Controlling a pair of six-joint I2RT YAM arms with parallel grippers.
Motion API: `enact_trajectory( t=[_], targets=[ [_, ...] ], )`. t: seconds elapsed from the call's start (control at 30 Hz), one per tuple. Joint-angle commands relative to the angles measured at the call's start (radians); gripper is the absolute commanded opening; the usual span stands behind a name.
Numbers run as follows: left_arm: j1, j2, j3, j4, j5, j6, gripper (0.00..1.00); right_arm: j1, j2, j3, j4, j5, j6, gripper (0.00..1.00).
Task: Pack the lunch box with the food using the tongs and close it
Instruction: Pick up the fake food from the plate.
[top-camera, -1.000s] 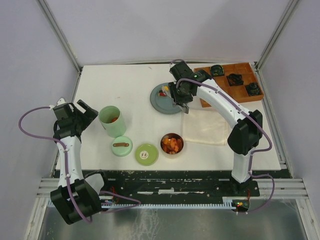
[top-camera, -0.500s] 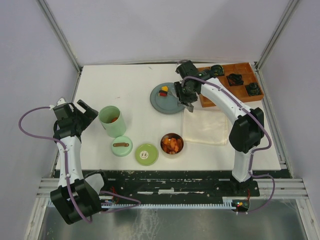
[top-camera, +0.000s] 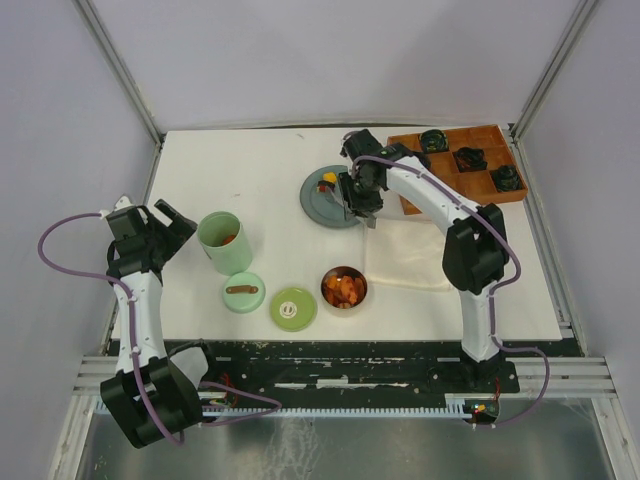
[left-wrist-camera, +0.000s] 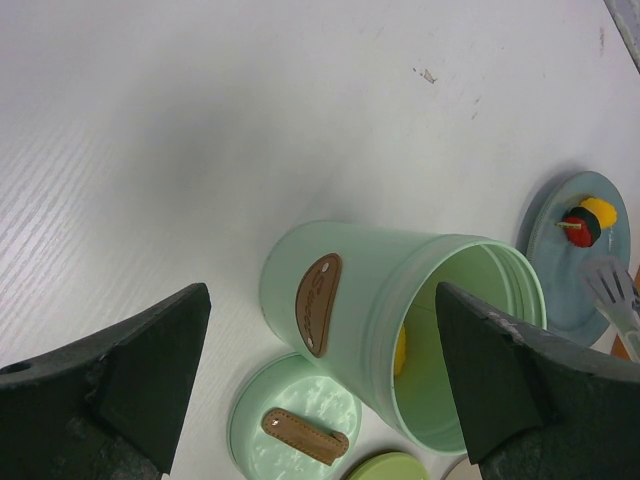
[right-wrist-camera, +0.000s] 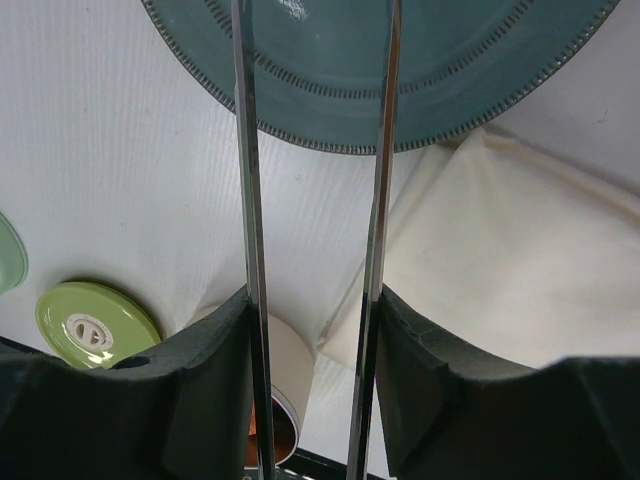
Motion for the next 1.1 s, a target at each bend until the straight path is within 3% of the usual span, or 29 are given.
enact_trajectory(
  t=[0.0,0.4,0.73,1.07],
  targets=[
    [0.003,0.000,0.000,0.042,0.021,-0.024,1.00,0.001,0.020,0.092,0.033,0.019,0.008,0.53],
    [0.004,0.001,-0.001,0.043,0.024,-0.024,1.00,0.001,0.114,0.181,0.018,-0.014,-0.001,0.53],
    [0.004,-0.001,-0.001,0.042,0.023,-0.024,1.00,0.001,0.056,0.132,0.064,-0.102,0.028,0.51],
    [0.003,0.000,-0.001,0.042,0.023,-0.024,1.00,0.001,0.068,0.173,0.002,0.009,0.010,0.50]
  ],
)
